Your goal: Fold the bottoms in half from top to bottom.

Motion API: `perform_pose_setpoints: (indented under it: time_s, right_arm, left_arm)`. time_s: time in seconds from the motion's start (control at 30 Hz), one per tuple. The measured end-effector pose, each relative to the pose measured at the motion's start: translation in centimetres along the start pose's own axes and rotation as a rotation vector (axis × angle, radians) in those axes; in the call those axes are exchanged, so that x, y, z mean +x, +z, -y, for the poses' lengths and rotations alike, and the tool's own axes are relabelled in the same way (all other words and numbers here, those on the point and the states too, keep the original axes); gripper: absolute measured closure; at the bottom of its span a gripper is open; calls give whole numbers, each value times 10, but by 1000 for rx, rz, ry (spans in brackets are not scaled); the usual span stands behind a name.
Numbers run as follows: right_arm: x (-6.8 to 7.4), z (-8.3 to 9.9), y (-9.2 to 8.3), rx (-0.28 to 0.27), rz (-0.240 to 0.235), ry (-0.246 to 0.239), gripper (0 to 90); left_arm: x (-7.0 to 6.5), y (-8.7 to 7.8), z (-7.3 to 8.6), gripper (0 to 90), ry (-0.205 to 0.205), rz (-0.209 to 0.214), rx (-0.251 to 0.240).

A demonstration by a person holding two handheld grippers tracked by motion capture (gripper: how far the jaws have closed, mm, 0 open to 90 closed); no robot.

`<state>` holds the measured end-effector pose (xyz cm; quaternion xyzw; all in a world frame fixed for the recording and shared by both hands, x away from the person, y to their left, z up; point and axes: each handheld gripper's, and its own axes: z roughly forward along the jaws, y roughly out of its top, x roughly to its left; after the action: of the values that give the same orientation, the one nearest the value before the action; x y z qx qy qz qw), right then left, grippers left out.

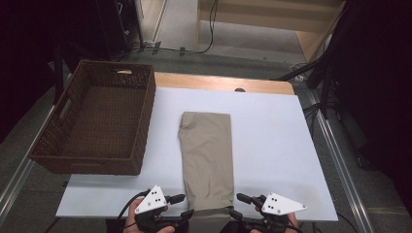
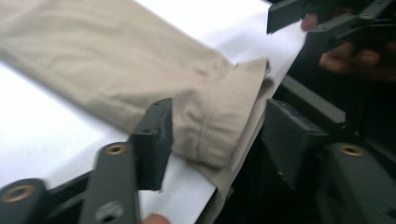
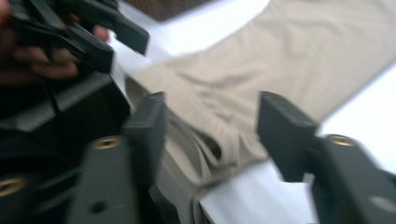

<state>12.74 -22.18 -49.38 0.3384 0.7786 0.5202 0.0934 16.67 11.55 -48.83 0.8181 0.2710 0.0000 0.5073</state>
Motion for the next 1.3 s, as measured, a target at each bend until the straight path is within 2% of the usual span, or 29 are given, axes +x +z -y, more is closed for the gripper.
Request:
perform_pose_setpoints:
  time_s: [0.03,0.1,0.17,0.23,0.33,0.43,0.57,0.67,0.73,0.8,0.9,1.03,1.13,1.17,1.3]
  right_arm:
    - [-1,-2,1,-8,-11,3,602]
    - [-2,-5,9,11,7,3,705]
    - [-3,-8,19,41,36,8,770]
    - [-3,-8,28,54,34,14,808]
    - [1,-4,37,104,36,0,828]
    - [3,3,38,143,34,5,829]
    - [4,12,37,175,23,12,830]
    - [3,15,38,173,21,23,832]
    - [5,14,38,173,27,19,820]
    - [7,13,38,167,25,17,762]
    - [8,11,36,148,14,17,674]
    - [8,8,35,134,17,16,574]
    - [8,6,34,125,13,20,509]
    - [8,6,33,120,25,22,487]
    - [8,5,33,120,42,24,420]
  left_arm:
    - [1,2,-3,538,3,3,-5]
    - [4,8,-9,651,5,2,-1]
    - [6,14,-12,745,0,-4,9]
    - [7,19,-11,830,-6,29,28]
    - [5,25,-2,850,3,25,94]
    - [4,29,7,858,7,1,145]
    - [3,30,8,859,4,0,147]
    - [5,30,8,848,-12,4,145]
    - [5,29,7,770,-17,10,135]
    - [4,28,5,650,-18,20,126]
    - [8,24,-6,485,-2,19,112]
    - [17,14,-18,372,-17,-15,34]
    - [24,9,-31,293,-2,-41,16]
    - [27,8,-35,255,-1,-50,4]
    - [42,9,-49,135,-1,-53,-21]
